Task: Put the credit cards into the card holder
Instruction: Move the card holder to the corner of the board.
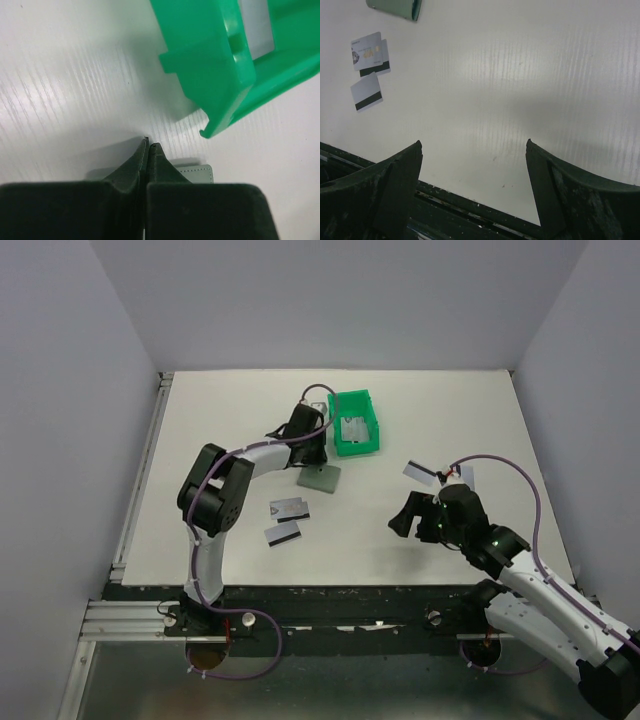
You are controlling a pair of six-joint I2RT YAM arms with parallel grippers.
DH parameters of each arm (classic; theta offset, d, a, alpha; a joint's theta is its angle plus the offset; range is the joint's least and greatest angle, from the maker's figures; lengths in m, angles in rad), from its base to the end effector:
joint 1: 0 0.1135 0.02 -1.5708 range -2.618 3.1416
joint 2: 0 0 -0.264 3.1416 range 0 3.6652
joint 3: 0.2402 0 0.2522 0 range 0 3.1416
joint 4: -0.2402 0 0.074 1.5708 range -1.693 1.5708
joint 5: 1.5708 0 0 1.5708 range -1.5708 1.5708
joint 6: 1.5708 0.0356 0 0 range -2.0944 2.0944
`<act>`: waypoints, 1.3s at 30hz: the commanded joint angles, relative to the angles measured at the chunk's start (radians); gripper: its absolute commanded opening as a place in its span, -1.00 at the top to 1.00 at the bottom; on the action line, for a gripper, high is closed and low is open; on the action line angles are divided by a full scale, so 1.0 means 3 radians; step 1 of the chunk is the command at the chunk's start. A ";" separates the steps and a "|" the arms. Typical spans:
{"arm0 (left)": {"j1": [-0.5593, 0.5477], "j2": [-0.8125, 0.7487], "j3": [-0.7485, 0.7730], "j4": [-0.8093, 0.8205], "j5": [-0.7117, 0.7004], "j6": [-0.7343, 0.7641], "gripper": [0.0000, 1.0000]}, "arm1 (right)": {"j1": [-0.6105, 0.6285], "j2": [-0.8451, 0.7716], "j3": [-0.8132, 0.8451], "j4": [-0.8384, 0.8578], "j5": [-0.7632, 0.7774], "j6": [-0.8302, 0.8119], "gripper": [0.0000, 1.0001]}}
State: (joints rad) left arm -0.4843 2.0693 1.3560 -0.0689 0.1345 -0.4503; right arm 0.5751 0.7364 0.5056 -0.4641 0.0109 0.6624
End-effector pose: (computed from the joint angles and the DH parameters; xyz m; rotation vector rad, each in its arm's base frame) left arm 0.3945 -0.2129 0.1534 0.1093 2.4265 -0.6011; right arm 0.1351 0.0871 0.2230 0.1084 2.3452 0.6272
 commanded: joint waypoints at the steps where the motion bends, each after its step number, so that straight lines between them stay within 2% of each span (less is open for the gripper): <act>1: -0.0160 -0.0184 -0.0336 -0.0231 -0.0116 -0.0089 1.00 | 0.0016 -0.0036 0.0078 -0.0059 0.0066 -0.0025 -0.82; 8: -0.0288 -0.0541 -0.0879 0.0081 -0.0096 -0.0289 1.00 | 0.0016 -0.0082 0.0053 -0.0074 0.0051 -0.0004 -0.82; 10: -0.0283 -0.0690 -0.0915 0.0117 -0.0090 -0.0253 0.91 | 0.0016 -0.0097 0.0038 -0.0079 0.0051 -0.0004 -0.82; 12: -0.0268 -0.0858 -0.0920 0.0163 -0.0070 -0.0151 0.75 | 0.0011 -0.0108 0.0038 -0.0079 0.0046 0.0006 -0.82; 15: -0.0196 -0.1088 -0.0920 0.0214 -0.0004 -0.0023 0.35 | 0.0011 -0.0128 0.0027 -0.0094 0.0046 0.0011 -0.82; 17: -0.0125 -0.1211 -0.0910 0.0281 -0.0003 0.0033 0.19 | 0.0016 -0.0149 0.0032 -0.0105 0.0051 0.0011 -0.82; 25: 0.0264 -0.1187 -0.0992 -0.0026 -0.0177 -0.0012 0.17 | 0.0016 -0.0251 0.0017 -0.0171 0.0081 0.0006 -0.83; 39: 0.0213 -0.0879 -0.1053 -0.0236 -0.0331 -0.0105 0.16 | 0.0016 -0.0256 0.0058 -0.0197 0.0081 -0.0025 -0.83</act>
State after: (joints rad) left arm -0.4065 1.7882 1.0466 -0.1062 0.0719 -0.4740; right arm 0.5751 0.6693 0.5056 -0.4927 0.0113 0.6624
